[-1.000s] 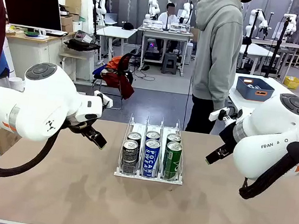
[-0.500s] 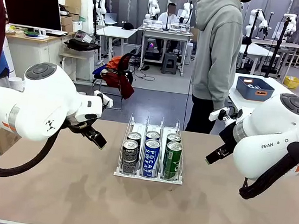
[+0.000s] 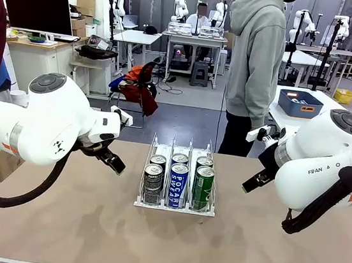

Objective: Fill the beverage cans into the dispenser.
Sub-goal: Pick up the Ionic drink handed by the human.

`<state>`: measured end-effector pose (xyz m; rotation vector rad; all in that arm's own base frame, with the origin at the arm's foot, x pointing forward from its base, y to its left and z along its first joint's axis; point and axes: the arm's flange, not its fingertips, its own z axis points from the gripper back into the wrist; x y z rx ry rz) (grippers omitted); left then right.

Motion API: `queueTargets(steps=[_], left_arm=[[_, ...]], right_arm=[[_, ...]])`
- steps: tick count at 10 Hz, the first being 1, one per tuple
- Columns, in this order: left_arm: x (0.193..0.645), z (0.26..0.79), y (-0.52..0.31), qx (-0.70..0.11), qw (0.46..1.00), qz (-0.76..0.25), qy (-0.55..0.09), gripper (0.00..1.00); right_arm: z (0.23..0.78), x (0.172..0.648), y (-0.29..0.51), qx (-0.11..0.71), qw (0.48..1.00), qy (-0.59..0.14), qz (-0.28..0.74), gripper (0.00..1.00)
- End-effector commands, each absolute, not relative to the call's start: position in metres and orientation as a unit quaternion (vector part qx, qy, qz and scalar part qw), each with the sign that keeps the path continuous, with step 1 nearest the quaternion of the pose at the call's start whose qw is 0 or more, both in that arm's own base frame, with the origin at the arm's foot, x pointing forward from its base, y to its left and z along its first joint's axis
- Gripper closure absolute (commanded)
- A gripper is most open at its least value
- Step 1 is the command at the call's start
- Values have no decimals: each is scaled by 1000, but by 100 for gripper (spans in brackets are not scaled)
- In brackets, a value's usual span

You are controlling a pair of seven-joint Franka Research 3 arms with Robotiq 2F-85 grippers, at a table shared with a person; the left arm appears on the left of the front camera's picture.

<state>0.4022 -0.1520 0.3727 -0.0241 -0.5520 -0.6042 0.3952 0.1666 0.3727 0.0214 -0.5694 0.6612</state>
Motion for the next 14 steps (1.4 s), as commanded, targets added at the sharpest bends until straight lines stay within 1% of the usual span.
queueTargets(steps=[1, 2, 3, 4, 5, 6, 7, 8, 9, 10, 11, 12, 14], left_arm=[[410, 403, -142, -32, 909, -351, -222, 0], [397, 425, -142, -54, 911, -366, -180, 0], [393, 437, -150, -75, 908, -369, -185, 0], [394, 456, -142, -83, 895, -406, -164, 0], [402, 477, -134, -92, 876, -443, -165, 0], [408, 495, -133, -116, 864, -454, -185, 0], [407, 514, -121, -147, 837, -481, -217, 0], [405, 532, -106, -158, 829, -488, -224, 0], [406, 543, -100, -164, 820, -485, -257, 0], [407, 551, -94, -165, 815, -484, -273, 0], [410, 557, -90, -149, 822, -469, -287, 0], [406, 558, -99, -145, 823, -481, -264, 0], [406, 558, -99, -145, 823, -481, -264, 0]], right_arm=[[379, 386, 183, 42, 915, -273, 295, 0], [396, 381, 170, 75, 915, -245, 312, 0], [418, 387, 152, 96, 902, -235, 350, 0], [437, 373, 151, 117, 896, -243, 352, 0], [456, 367, 147, 135, 892, -246, 355, 0], [483, 376, 132, 141, 882, -248, 375, 0], [505, 375, 115, 148, 870, -239, 405, 0], [519, 365, 103, 162, 868, -230, 409, 0], [537, 371, 83, 170, 865, -221, 417, 0], [551, 378, 66, 185, 862, -227, 413, 0], [553, 378, 59, 189, 864, -253, 393, 0], [548, 365, 77, 165, 866, -233, 410, 0], [548, 365, 77, 165, 866, -233, 410, 0]])
